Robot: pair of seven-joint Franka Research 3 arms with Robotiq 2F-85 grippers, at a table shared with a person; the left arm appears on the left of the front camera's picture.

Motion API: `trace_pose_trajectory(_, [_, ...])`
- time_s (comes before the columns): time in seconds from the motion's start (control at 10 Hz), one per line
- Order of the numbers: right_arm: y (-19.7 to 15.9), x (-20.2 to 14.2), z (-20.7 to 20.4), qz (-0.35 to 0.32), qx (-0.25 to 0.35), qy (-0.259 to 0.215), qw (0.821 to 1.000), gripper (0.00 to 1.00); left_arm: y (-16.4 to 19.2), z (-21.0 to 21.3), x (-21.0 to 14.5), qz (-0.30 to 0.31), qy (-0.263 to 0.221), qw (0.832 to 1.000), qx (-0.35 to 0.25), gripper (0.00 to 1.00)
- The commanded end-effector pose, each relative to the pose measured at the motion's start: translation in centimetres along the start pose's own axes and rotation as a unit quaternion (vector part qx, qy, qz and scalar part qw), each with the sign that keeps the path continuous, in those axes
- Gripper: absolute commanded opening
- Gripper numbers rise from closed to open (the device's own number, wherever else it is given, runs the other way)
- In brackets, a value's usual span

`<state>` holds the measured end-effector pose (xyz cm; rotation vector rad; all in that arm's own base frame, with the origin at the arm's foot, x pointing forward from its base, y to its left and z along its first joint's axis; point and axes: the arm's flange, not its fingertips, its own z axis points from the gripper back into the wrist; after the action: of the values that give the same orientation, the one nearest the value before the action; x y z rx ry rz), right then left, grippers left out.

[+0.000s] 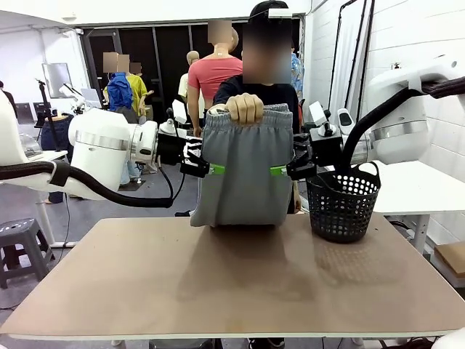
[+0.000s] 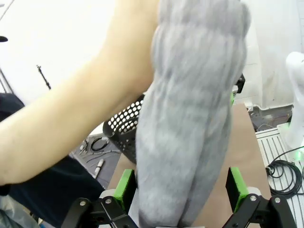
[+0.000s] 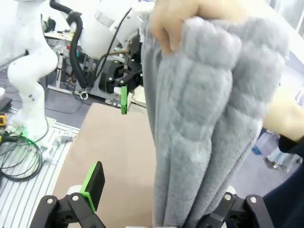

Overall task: Fold the training pants.
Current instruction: Grab both ends of the Training pants handed by a person.

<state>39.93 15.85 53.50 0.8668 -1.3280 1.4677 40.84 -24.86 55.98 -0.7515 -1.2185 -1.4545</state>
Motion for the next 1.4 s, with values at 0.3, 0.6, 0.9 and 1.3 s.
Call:
trace_pose_trajectory(0.3, [-1.1, 1.1, -0.4, -0.01, 0.027, -0.062, 0.998, 1.0, 0.2, -0.7, 0.3, 0.011, -0.049, 0.999, 0.003, 1.0])
trace_pose_trajectory(0.6, [-1.7, 1.9, -0.5, -0.02, 0.029, -0.09, 0.995, 1.0, 0.3, -1.3, 1.2, 0.023, -0.077, 0.997, -0.019, 1.0])
trace_pose_trajectory(0.9, [-2.3, 2.0, -1.1, -0.031, 0.019, -0.08, 0.996, 1.0, 0.8, -1.3, 1.7, 0.044, -0.089, 0.995, -0.025, 1.0])
trace_pose_trajectory(1.3, [-2.6, 1.4, -1.3, -0.062, 0.016, -0.07, 0.996, 0.6, 1.1, -1.2, 1.6, 0.065, -0.11, 0.991, -0.035, 0.61])
